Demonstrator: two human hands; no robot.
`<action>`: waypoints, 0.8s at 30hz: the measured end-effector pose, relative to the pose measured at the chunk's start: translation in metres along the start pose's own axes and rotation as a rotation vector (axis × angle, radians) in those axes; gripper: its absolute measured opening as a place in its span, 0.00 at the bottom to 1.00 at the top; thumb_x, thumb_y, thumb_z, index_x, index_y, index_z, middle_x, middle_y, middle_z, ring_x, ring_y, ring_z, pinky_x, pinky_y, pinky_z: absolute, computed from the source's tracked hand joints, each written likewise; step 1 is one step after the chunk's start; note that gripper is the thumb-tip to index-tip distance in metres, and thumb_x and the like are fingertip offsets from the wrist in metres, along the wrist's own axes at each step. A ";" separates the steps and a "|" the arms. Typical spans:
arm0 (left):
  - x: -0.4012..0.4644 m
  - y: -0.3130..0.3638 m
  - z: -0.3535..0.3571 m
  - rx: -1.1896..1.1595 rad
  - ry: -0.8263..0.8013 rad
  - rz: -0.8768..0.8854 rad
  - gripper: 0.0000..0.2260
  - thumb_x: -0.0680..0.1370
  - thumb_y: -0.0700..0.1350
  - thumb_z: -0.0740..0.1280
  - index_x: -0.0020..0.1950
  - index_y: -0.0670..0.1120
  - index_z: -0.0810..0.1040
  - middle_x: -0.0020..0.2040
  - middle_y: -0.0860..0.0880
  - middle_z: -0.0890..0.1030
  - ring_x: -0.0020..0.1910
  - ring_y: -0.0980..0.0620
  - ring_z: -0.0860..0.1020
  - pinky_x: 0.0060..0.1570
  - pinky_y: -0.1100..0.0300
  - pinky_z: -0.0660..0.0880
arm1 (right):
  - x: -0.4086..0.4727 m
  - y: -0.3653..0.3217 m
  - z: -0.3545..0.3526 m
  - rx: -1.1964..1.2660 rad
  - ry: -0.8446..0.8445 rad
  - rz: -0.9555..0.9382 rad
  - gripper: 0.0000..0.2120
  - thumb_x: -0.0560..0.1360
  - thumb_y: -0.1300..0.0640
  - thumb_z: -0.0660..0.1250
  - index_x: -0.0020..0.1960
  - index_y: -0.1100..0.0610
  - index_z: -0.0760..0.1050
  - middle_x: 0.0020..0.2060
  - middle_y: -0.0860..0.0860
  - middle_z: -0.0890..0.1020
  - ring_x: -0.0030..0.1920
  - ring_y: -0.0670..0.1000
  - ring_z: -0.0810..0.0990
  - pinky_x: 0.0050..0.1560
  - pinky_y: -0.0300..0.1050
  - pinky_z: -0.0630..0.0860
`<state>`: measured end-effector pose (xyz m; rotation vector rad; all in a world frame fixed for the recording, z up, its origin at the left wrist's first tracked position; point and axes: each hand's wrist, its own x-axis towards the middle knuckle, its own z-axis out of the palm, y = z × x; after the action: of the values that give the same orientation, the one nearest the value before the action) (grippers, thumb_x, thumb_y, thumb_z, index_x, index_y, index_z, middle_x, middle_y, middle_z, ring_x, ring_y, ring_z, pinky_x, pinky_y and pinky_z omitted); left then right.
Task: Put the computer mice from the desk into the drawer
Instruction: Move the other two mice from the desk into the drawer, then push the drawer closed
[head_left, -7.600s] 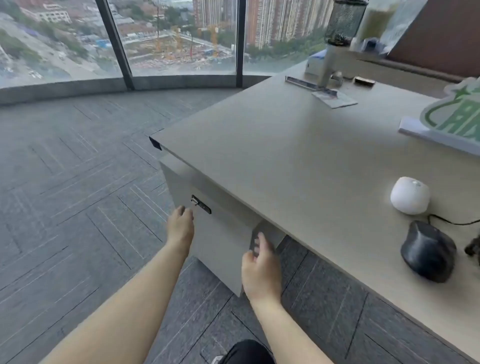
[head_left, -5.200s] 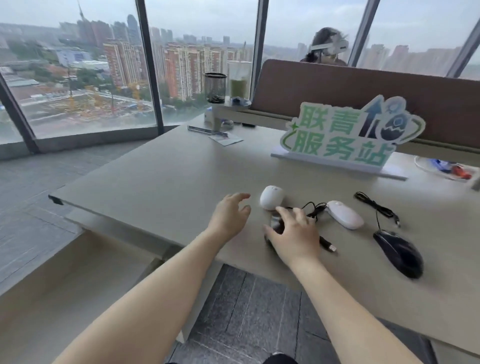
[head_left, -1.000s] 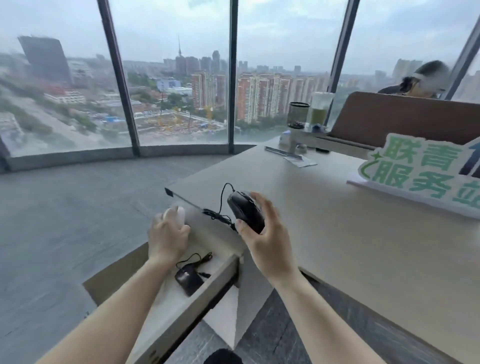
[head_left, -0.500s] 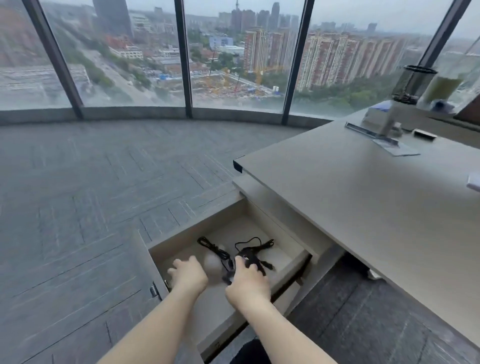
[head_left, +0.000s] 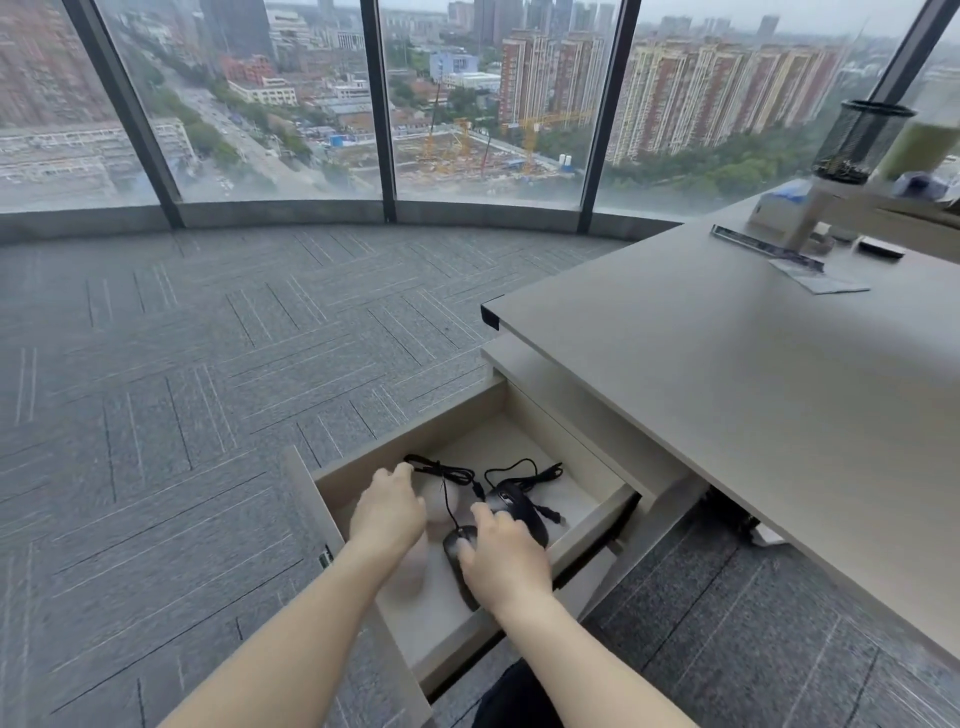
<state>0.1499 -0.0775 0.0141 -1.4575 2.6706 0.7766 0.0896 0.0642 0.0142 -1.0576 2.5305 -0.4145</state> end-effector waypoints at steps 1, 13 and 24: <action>-0.005 0.001 -0.009 -0.052 0.054 0.039 0.20 0.76 0.45 0.60 0.69 0.46 0.70 0.66 0.41 0.73 0.64 0.40 0.74 0.61 0.50 0.71 | -0.007 0.003 -0.006 0.054 0.066 -0.038 0.17 0.80 0.51 0.57 0.67 0.54 0.68 0.62 0.55 0.76 0.61 0.57 0.73 0.55 0.52 0.75; -0.110 -0.067 -0.023 -0.641 0.317 -0.221 0.21 0.79 0.48 0.58 0.72 0.43 0.67 0.71 0.41 0.70 0.68 0.42 0.69 0.66 0.46 0.66 | -0.122 0.008 0.020 0.349 0.054 -0.179 0.23 0.70 0.30 0.62 0.49 0.49 0.72 0.43 0.45 0.79 0.46 0.46 0.77 0.47 0.46 0.78; -0.136 -0.066 0.009 -1.158 -0.006 -0.241 0.21 0.80 0.41 0.52 0.72 0.49 0.70 0.64 0.48 0.77 0.63 0.46 0.75 0.60 0.50 0.72 | -0.144 0.003 0.044 0.272 0.045 -0.115 0.16 0.70 0.36 0.69 0.49 0.44 0.71 0.49 0.42 0.82 0.49 0.46 0.79 0.49 0.48 0.78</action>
<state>0.2775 0.0044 0.0103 -1.7731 1.9082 2.4704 0.2007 0.1651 0.0048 -1.0996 2.3708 -0.7979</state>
